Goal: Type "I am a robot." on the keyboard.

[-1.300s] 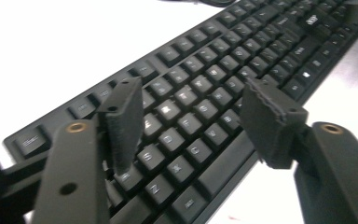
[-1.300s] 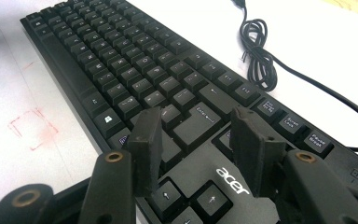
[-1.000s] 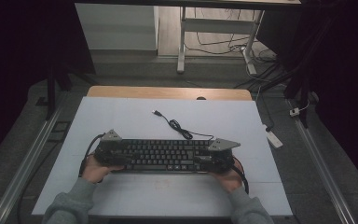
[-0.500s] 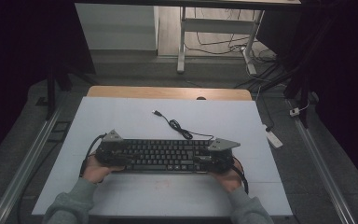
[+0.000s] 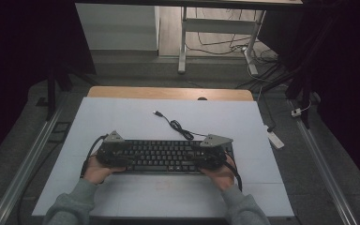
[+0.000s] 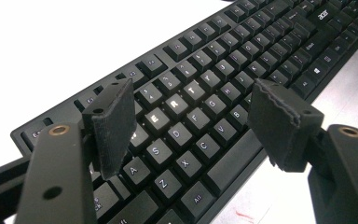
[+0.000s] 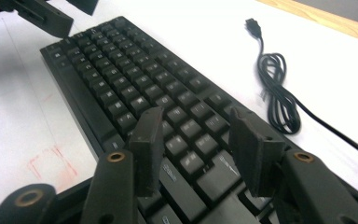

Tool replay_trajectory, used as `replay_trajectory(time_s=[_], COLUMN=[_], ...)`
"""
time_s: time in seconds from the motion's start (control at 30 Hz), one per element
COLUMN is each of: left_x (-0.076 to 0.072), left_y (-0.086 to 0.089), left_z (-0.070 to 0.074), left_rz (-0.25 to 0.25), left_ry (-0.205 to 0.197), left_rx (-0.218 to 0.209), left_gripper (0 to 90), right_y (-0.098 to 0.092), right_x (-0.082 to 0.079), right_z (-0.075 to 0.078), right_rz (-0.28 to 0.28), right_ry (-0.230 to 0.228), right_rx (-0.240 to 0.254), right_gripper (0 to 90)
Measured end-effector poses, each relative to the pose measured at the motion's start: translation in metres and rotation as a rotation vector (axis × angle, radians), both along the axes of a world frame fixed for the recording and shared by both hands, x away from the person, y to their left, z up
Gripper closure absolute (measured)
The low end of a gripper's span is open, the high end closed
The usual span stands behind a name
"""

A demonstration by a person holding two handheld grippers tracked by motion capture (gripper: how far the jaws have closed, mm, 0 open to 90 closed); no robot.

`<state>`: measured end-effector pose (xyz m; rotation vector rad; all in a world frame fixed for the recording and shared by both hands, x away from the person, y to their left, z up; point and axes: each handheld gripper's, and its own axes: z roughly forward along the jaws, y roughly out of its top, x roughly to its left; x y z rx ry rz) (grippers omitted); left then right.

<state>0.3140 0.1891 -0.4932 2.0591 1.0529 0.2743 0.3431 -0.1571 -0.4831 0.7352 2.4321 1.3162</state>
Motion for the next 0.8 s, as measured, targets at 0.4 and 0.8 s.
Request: replay_trajectory(time_s=[0.4, 0.8], left_x=[0.000, 0.000], left_y=[-0.001, -0.002], left_z=[-0.001, -0.001], left_rz=[-0.005, -0.009], left_ry=[0.001, -0.001], left_rx=[0.009, 0.015], left_gripper=[32.1, 31.9], right_y=[0.026, 0.054], right_x=[0.008, 0.021], right_z=[0.001, -0.010], right_rz=[0.062, 0.083], right_ry=[0.024, 0.052], right_rx=[-0.028, -0.057], right_gripper=[89.4, 89.6])
